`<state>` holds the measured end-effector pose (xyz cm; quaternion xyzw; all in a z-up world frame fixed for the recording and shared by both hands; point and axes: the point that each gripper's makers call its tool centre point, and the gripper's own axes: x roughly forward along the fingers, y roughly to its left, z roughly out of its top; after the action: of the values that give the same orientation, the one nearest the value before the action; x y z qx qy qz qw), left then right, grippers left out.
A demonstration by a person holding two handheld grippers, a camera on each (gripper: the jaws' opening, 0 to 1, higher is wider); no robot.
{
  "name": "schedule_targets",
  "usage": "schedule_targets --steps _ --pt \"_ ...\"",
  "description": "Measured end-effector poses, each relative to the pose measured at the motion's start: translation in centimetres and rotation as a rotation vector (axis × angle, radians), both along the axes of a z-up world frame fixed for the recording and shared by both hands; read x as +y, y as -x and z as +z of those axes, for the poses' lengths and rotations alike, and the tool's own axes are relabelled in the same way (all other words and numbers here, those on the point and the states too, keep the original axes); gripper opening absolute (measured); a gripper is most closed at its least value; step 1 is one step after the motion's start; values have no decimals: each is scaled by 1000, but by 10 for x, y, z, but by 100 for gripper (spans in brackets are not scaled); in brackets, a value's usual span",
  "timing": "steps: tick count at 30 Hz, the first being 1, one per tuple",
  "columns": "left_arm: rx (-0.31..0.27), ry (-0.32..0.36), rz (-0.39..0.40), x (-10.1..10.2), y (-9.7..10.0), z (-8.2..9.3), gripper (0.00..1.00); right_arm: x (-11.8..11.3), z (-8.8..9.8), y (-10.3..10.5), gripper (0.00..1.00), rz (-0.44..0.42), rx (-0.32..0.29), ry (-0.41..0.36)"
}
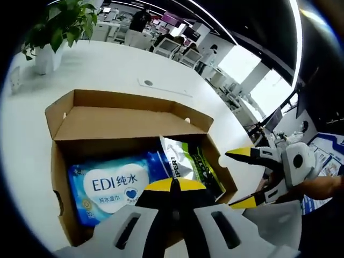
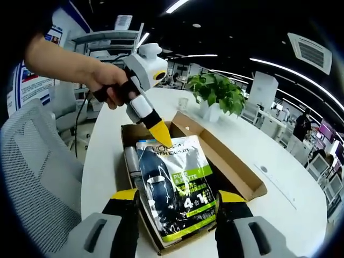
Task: Operate the shoe box by opening the lid, removing the specified soft item, and placing it in the target area until the item is outside and the box remains undamaged.
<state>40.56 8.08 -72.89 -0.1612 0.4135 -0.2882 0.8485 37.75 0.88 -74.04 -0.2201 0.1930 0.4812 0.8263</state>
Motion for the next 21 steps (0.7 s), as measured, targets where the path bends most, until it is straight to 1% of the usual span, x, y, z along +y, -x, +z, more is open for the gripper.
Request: schedule_targets --steps 4,6,9,13,16,21 --pt "-1 -4 -5 -3 -2 7 0 0 -1 -1 52 -13 4 -4" --pt "0 -4 -2 -5 -3 10 0 2 -1 -1 52 -22 11 -13" --pt "-14 -22 -10 -8 -4 14 0 4 0 0 51 -36 27 -37" --pt "-17 -19 -11 -12 -5 20 0 7 -1 1 48 -48 26 -40" --pt "-18 -26 -14 -14 -4 21 0 10 -5 3 48 -60 39 -44" --pt "-18 -43 -28 -17 -1 21 0 13 -12 1 43 -82 41 -34"
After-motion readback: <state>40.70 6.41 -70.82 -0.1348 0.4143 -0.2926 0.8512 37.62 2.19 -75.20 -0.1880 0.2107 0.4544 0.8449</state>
